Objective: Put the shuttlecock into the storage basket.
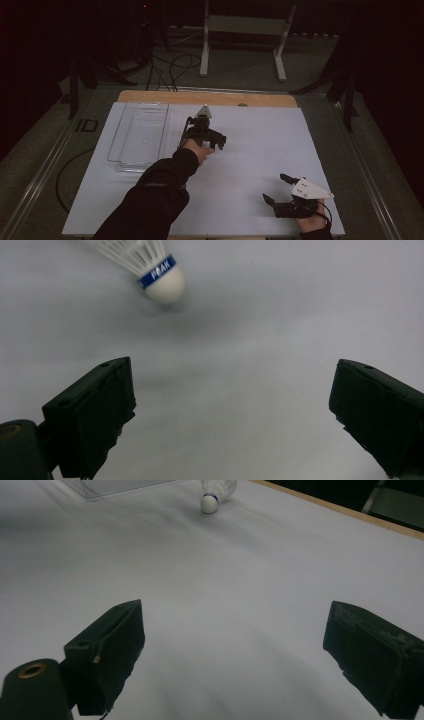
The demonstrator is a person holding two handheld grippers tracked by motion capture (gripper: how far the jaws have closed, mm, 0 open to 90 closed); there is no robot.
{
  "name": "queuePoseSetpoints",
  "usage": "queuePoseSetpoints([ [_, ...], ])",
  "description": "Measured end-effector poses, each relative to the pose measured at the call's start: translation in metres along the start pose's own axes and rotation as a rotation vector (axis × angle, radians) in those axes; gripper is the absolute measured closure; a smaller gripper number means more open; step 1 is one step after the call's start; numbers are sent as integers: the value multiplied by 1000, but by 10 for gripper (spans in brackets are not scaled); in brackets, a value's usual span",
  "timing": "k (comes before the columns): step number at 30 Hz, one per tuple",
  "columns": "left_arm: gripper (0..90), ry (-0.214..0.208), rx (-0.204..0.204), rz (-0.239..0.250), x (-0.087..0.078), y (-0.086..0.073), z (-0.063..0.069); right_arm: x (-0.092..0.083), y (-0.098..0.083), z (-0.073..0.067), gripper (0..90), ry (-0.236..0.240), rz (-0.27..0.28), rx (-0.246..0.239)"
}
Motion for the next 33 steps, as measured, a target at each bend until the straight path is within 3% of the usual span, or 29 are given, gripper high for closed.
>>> queuePoseSetpoints([
  [3, 50, 10, -36, 24, 2, 5, 1, 0, 0, 0, 96, -2, 0, 1],
  [5, 50, 0, -92, 40, 4, 7, 2, 0, 0, 1, 97, -4, -1, 2],
  [8, 50, -9, -109, 54, 7, 9, 4, -1, 0, 1, 97, -8, -1, 4],
  [11, 50, 14, -112, 40, 12, 8, 4, -1, 0, 1, 97, -9, 0, 4],
  [17, 52, 44, -179, 74, 17, 13, -3, 0, 0, 0, 97, -5, -2, 4],
  [22, 51, 69, -181, 78, 25, 16, 0, -1, -1, 0, 97, -4, -3, 5],
  [24, 51, 44, -188, 87, 27, 16, 1, -1, -1, 1, 97, -6, -2, 4],
  [27, 88, 56, -199, 104, 30, 17, 1, -1, -1, 1, 97, -5, -3, 7],
  [33, 160, 115, -195, 151, 28, 21, -2, -1, -1, 1, 97, -3, -2, 6],
])
Point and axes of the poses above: each handheld gripper's, and its own axes: x roughly forward along the jaws, y roughly out of its top, z roughly to its right, the point moved 7 cm from there along x, roughly forward along the jaws, and after that the axes turned 1 degree about z, right-handed, at the moved point
